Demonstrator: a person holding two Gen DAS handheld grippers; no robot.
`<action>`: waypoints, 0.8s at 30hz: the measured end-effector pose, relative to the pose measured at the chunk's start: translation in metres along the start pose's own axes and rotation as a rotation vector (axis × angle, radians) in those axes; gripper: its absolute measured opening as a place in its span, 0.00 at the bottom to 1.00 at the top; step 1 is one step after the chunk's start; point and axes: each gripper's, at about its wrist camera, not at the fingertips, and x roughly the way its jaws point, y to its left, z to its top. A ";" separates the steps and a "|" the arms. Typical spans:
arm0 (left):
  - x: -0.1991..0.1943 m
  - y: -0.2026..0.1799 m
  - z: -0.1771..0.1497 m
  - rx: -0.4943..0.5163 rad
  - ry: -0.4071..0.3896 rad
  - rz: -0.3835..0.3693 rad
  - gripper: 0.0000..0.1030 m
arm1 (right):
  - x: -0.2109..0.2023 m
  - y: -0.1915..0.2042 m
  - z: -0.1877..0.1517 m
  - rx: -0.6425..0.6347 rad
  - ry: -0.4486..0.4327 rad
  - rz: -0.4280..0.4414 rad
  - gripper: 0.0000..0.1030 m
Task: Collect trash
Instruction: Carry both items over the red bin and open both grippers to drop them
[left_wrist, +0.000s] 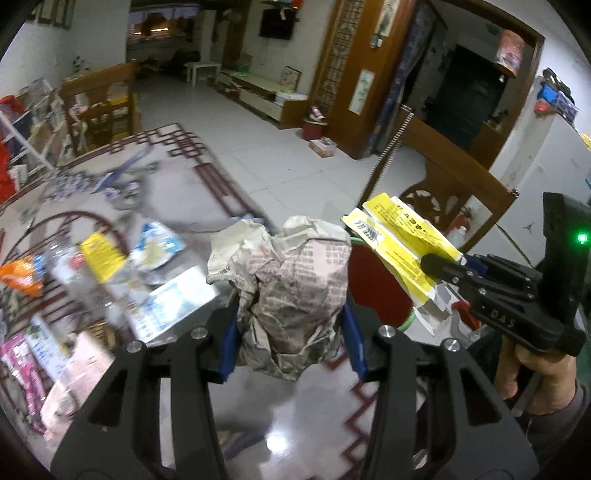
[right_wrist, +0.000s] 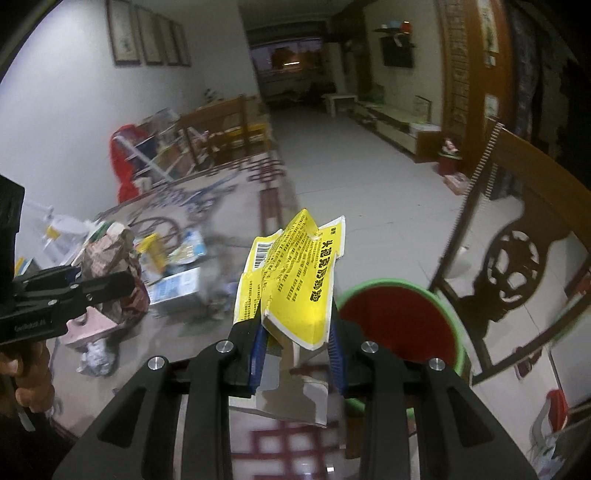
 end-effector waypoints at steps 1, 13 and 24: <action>0.005 -0.006 0.002 0.006 0.002 -0.009 0.44 | -0.001 -0.011 0.000 0.016 -0.001 -0.014 0.27; 0.069 -0.074 0.033 0.094 0.051 -0.132 0.44 | 0.005 -0.086 -0.006 0.114 0.013 -0.112 0.27; 0.119 -0.096 0.046 0.077 0.126 -0.226 0.44 | 0.021 -0.121 -0.021 0.168 0.029 -0.156 0.27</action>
